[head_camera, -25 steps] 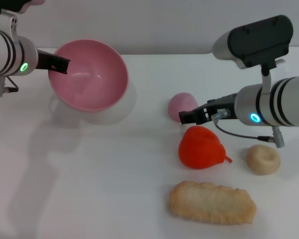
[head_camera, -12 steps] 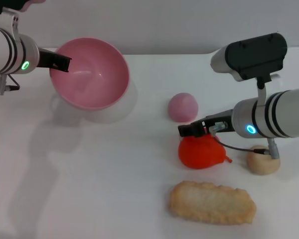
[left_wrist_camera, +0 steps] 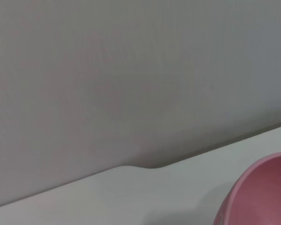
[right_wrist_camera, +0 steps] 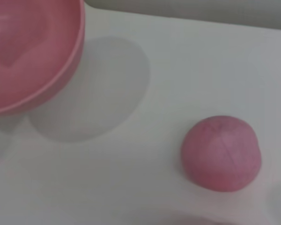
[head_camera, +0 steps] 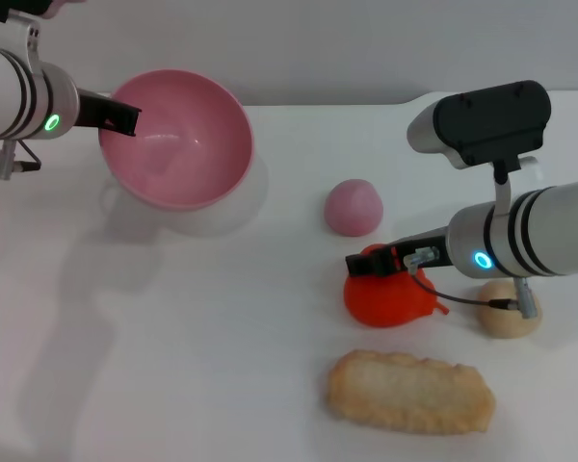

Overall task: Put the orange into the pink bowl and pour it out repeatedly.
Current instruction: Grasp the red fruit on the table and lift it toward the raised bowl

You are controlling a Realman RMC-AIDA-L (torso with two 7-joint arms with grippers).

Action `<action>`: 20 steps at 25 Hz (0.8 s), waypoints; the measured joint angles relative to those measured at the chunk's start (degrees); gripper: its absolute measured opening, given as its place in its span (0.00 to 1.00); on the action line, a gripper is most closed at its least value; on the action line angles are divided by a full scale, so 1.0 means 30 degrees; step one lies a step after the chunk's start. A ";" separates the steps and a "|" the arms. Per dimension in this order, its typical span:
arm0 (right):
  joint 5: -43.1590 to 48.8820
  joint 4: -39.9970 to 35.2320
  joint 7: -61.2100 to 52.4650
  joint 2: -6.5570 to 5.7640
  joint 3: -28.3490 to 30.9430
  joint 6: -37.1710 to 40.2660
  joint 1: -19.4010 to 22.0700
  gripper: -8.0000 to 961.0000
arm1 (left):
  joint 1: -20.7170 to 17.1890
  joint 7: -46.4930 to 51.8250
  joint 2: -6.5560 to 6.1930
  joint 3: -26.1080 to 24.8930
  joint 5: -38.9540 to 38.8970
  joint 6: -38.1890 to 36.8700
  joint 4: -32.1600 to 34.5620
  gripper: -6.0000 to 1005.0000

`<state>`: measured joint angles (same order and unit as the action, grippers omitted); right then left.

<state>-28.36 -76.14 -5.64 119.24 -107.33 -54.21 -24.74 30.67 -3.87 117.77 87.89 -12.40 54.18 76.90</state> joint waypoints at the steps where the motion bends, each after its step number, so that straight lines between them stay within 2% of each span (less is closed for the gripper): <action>1: -0.0107 0.0144 0.0001 -0.0013 -0.0019 0.0082 -0.0055 0.86 | 0.0000 0.0000 0.0000 0.0002 0.0000 0.0020 0.0000 0.05; 6: 0.0136 -0.0159 0.0444 -0.0083 -0.1174 -0.0205 -0.0454 0.85 | -0.0008 0.0000 0.0000 0.0099 -0.0001 0.0071 0.0000 0.05; 15: 0.1791 -0.1191 0.0397 -0.0024 -0.1941 -0.0274 -0.0351 0.65 | -0.0055 -0.0016 0.0000 0.0169 0.0002 0.0116 0.0066 0.05; 20: 0.1788 -0.1121 0.0500 -0.0056 -0.1995 -0.0247 -0.0496 0.45 | 0.0031 -0.0025 0.0017 0.0187 0.0001 0.0114 0.0003 0.05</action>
<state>-22.99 -79.50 -4.14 119.07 -113.32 -54.95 -26.22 30.76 -3.94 117.82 88.45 -12.39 54.52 76.91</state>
